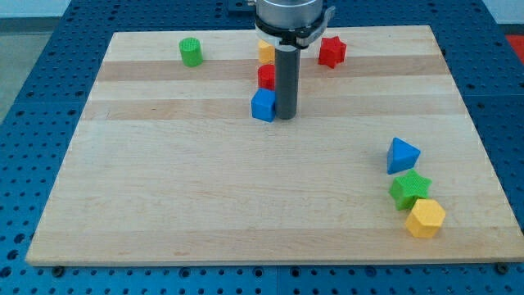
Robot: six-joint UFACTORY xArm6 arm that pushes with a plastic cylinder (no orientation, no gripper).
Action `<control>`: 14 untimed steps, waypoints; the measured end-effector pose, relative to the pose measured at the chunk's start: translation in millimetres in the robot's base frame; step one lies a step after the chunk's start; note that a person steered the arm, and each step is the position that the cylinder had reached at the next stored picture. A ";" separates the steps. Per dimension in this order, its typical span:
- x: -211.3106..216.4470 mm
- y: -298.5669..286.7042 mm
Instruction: Push the blue triangle towards center
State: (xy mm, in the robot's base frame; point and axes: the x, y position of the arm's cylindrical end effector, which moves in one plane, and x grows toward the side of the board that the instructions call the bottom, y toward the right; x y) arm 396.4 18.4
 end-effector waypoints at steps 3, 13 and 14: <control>-20.6 3.3; 79.9 64.6; 96.5 21.0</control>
State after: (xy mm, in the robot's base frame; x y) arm 492.9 39.4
